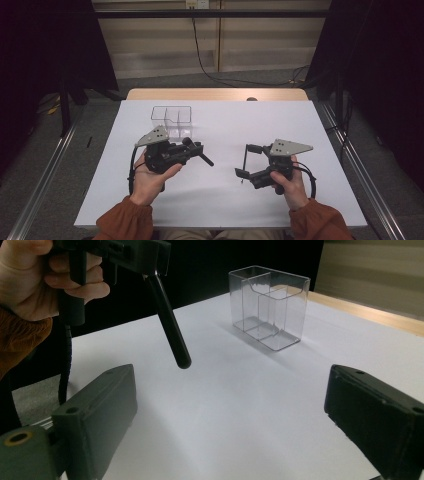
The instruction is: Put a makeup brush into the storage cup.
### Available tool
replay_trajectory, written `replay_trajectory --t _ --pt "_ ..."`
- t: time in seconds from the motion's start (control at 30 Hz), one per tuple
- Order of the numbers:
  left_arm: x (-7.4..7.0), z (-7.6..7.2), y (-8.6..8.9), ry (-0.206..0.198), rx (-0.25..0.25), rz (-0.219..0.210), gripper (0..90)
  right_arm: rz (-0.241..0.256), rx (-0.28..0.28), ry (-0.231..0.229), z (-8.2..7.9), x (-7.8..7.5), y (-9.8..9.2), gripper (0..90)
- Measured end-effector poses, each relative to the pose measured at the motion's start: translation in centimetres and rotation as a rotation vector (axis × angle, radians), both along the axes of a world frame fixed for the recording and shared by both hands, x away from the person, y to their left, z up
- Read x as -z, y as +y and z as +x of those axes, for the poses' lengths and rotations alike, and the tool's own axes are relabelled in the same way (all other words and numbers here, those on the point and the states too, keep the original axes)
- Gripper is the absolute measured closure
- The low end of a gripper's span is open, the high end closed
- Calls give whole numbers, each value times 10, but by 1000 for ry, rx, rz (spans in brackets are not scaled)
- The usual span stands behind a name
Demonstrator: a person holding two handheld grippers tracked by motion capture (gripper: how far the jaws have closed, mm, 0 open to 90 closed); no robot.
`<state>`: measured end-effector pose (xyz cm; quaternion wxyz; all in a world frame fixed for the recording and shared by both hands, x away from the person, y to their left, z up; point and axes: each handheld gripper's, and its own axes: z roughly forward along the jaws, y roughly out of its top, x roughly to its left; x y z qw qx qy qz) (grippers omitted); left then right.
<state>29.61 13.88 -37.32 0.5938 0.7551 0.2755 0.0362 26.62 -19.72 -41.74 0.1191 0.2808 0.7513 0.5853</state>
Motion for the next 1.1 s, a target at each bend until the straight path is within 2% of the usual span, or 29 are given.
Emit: replay_trajectory --t 0.07,0.17,0.3,0.4,0.63,0.83,1.1 --pt "0 0 4 -3 -6 6 798 5 38 -21 0 1 -2 60" --pt "-1 0 9 -5 -20 11 798 22 94 -17 -1 5 -6 45" --pt "0 1 17 -6 -34 21 798 34 141 -30 -5 7 -13 51" --pt "0 1 22 -7 -37 33 798 40 163 -46 -8 7 -18 47" --pt "-1 2 33 -7 -62 45 798 1 197 -86 -19 8 -30 7" --pt "-2 4 40 -9 -74 32 798 16 252 -78 -24 9 -44 13" --pt "-3 5 49 -9 -89 55 798 18 321 -81 -31 14 -58 14"
